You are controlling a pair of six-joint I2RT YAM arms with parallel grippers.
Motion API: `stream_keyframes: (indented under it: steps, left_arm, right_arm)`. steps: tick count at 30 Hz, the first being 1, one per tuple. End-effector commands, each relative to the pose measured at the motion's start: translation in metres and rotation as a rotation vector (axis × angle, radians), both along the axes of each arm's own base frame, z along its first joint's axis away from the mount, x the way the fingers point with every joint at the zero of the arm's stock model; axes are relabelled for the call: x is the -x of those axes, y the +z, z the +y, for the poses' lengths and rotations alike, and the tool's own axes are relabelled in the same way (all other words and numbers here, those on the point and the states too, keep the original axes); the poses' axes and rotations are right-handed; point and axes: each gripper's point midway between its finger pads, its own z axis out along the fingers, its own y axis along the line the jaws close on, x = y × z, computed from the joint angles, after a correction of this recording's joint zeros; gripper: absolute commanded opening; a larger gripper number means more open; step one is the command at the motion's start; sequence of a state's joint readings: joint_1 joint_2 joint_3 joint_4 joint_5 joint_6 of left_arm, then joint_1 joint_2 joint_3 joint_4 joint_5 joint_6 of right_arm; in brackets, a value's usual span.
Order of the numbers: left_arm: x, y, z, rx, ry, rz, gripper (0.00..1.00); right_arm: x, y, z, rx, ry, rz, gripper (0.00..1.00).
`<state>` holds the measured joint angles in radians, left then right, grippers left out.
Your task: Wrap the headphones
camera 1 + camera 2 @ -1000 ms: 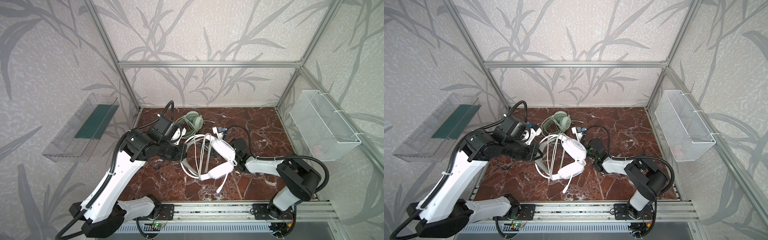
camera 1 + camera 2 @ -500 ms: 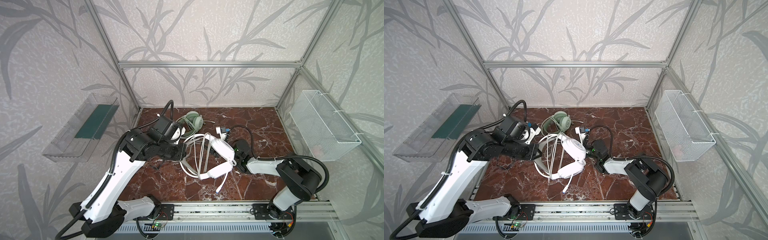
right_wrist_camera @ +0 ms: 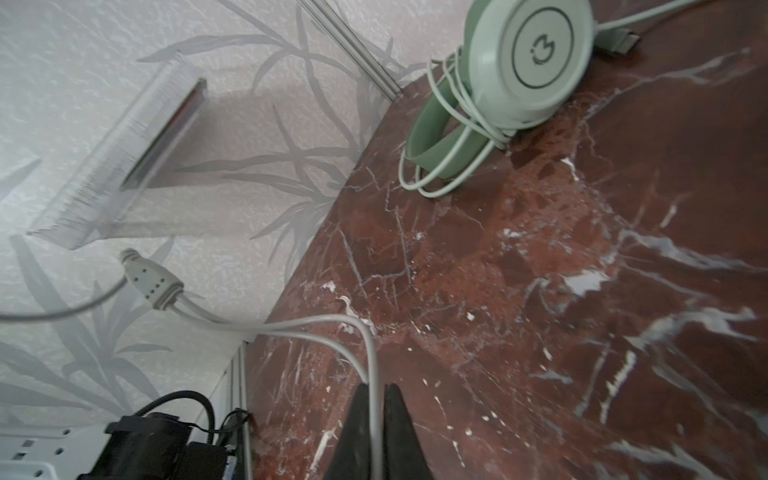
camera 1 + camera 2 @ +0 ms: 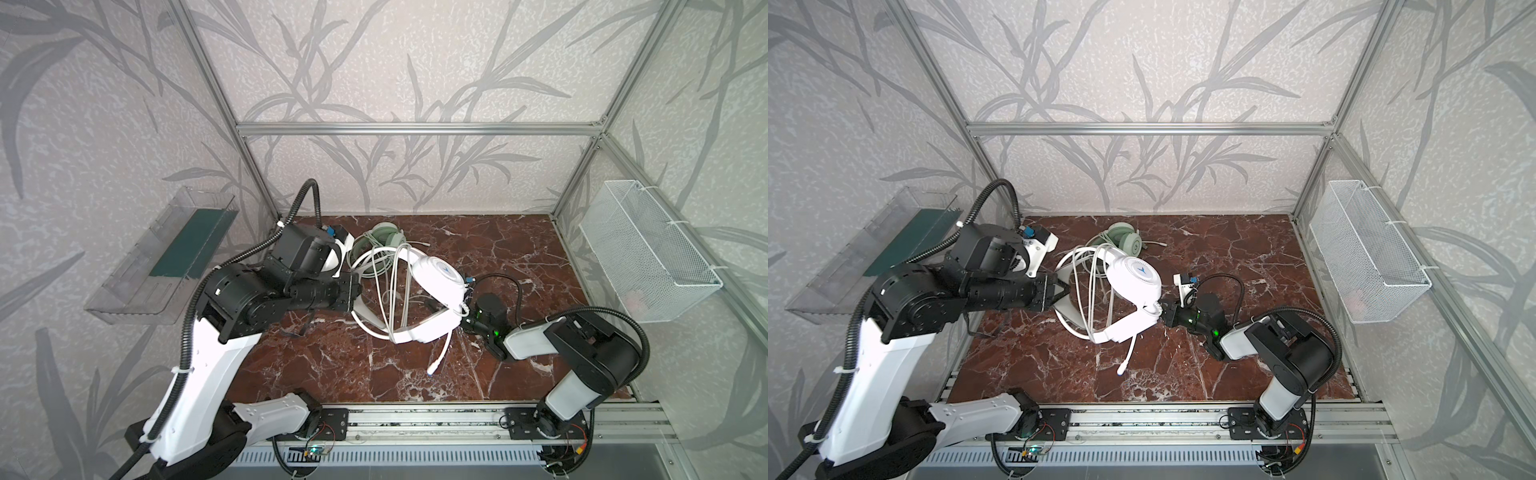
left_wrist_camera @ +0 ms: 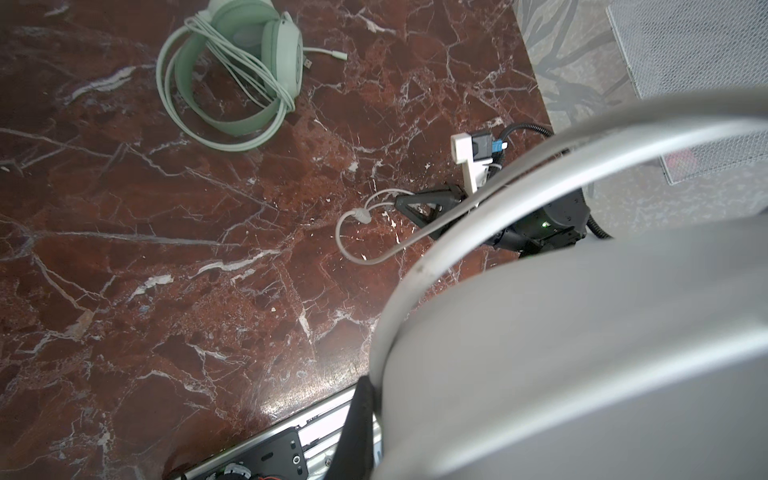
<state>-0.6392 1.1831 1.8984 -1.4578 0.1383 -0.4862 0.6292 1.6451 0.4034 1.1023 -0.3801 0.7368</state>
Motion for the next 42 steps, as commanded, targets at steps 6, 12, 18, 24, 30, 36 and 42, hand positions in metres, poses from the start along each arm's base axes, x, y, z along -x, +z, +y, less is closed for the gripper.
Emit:
stream_keyframes:
  steps: [6, 12, 18, 24, 30, 36, 42]
  left_arm:
    - [-0.008, 0.039, 0.029, -0.006, 0.125, -0.168, 0.00]
    - [-0.028, 0.052, 0.043, -0.051, 0.227, -0.239, 0.00]
    - [-0.057, 0.059, 0.046, 0.004, 0.292, -0.229, 0.00]
    - [-0.066, 0.047, 0.024, 0.063, 0.205, -0.165, 0.00]
    - [-0.062, 0.012, 0.006, 0.061, 0.105, -0.053, 0.00]
    - [-0.049, -0.012, 0.000, 0.077, 0.056, -0.003, 0.00]
    - [-0.038, -0.024, 0.000, 0.072, 0.026, 0.015, 0.00]
  right_arm:
    - [0.008, -0.044, -0.049, 0.304, -0.148, 0.063, 0.00]
    - [0.040, -0.045, -0.051, 0.447, -0.092, 0.029, 0.00]
    - [0.075, -0.045, -0.045, 0.539, -0.060, -0.039, 0.00]
    - [0.071, -0.038, -0.090, 0.579, -0.249, -0.042, 0.00]
    - [0.037, 0.044, -0.117, 0.472, -0.414, -0.244, 0.00]
    - [-0.012, 0.116, -0.141, 0.409, -0.535, -0.323, 0.00]
    - [-0.055, 0.153, -0.175, 0.273, -0.705, -0.287, 0.00]
